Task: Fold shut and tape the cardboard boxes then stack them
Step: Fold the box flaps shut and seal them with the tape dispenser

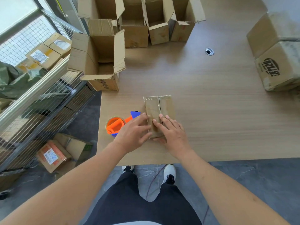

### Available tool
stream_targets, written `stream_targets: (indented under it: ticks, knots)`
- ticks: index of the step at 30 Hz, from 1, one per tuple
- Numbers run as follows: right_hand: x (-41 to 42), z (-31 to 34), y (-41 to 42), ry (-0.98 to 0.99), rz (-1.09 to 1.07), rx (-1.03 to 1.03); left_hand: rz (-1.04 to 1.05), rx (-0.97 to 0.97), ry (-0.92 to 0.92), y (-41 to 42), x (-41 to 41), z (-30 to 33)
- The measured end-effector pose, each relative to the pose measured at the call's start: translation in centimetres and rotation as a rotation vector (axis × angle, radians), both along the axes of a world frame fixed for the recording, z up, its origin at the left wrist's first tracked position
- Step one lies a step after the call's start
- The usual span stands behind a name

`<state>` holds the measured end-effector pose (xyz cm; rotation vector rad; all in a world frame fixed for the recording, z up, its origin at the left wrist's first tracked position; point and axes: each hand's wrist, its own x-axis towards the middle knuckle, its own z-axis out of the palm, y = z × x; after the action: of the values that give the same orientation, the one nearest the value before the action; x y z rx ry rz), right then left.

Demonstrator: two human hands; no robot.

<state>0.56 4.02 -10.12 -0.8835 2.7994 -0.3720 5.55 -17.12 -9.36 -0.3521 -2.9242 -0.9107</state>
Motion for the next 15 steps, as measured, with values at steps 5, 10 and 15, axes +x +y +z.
stream_targets:
  ticks: [5, 10, 15]
  knots:
    - [0.2, -0.7, 0.4, 0.026, 0.017, -0.019, 0.024, 0.029, -0.041, 1.5, 0.8, -0.6]
    - [-0.4, -1.0, 1.2, -0.022, 0.087, 0.005, 0.078, -0.003, -0.025, 2.8, 0.9, 0.0]
    - [-2.4, 0.1, 3.8, -0.210, 0.206, -0.249, 0.069, -0.014, -0.020, 3.5, 1.0, 0.7]
